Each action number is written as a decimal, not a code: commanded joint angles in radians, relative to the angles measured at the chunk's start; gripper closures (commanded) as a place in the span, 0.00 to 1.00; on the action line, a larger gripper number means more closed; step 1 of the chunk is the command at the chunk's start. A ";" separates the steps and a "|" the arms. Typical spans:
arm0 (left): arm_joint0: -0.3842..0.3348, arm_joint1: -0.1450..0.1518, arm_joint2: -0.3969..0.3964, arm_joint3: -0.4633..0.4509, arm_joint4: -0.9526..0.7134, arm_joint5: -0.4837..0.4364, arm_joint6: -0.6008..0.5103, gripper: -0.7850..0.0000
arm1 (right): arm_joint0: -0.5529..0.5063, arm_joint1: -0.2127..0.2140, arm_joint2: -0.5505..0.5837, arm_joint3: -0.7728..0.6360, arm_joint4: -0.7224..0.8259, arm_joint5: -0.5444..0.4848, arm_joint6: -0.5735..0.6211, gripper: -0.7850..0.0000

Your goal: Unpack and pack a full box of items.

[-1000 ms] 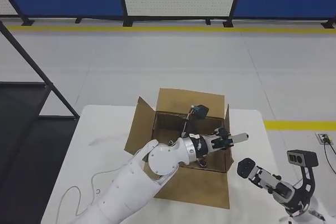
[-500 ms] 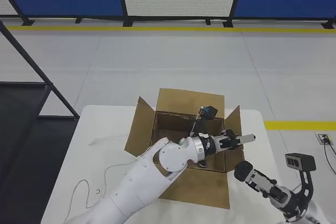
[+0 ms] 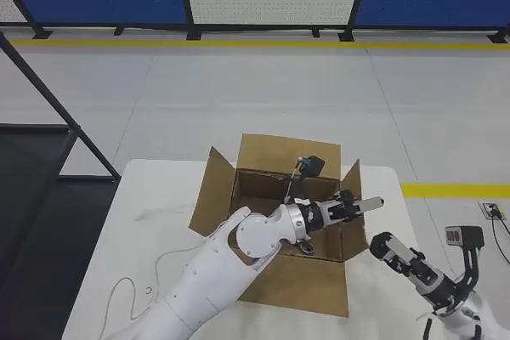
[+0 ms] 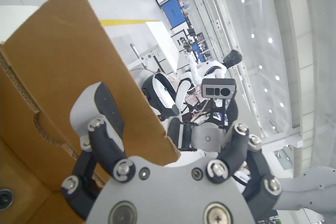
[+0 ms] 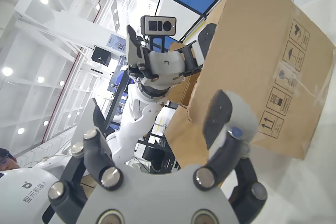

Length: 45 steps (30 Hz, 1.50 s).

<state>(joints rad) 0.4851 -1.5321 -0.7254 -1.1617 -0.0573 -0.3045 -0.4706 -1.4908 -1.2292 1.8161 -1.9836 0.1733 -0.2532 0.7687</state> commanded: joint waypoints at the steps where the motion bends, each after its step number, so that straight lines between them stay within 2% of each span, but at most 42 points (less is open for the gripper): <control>1: 0.044 0.018 -0.039 -0.067 0.051 -0.005 0.012 0.00 | 0.022 0.002 -0.010 0.011 -0.002 0.014 -0.009 0.00; 6: 0.173 0.069 -0.179 -0.236 0.139 0.036 0.010 0.00 | 0.056 0.003 -0.041 0.023 0.021 -0.009 -0.040 0.00; 10: 0.242 0.091 -0.244 -0.317 0.165 0.073 -0.025 0.00 | 0.052 0.006 -0.056 -0.001 0.059 -0.043 -0.007 0.00; 17: 0.290 0.107 -0.296 -0.345 0.220 0.124 -0.047 0.00 | 0.052 0.014 -0.060 -0.007 0.060 -0.041 0.008 0.00; 20: 0.310 0.122 -0.339 -0.357 0.241 0.174 -0.125 0.00 | 0.054 0.017 -0.060 -0.001 0.061 -0.036 0.006 0.00; 23: 0.297 0.132 -0.361 -0.337 0.230 0.217 -0.251 0.00 | 0.061 0.020 -0.063 0.002 0.062 -0.028 0.007 0.00; 27: 0.266 0.128 -0.342 -0.273 0.194 0.240 -0.296 0.00 | 0.075 0.024 -0.070 0.003 0.059 -0.020 0.009 0.00; 36: 0.172 0.089 -0.214 -0.134 0.163 0.226 -0.252 0.00 | 0.054 0.031 -0.059 0.025 0.082 -0.037 -0.006 0.00; 40: 0.144 0.073 -0.183 -0.126 0.142 0.204 -0.224 0.00 | 0.027 0.034 -0.047 0.014 0.089 -0.052 -0.015 0.00; 45: 0.128 0.063 -0.164 -0.164 0.145 0.193 -0.197 0.00 | -0.006 0.037 -0.035 -0.011 0.126 -0.087 -0.003 0.00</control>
<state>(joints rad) 0.6156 -1.4669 -0.8944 -1.3163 0.0877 -0.1114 -0.6719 -1.4914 -1.1929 1.7790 -1.9898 0.2870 -0.3323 0.7601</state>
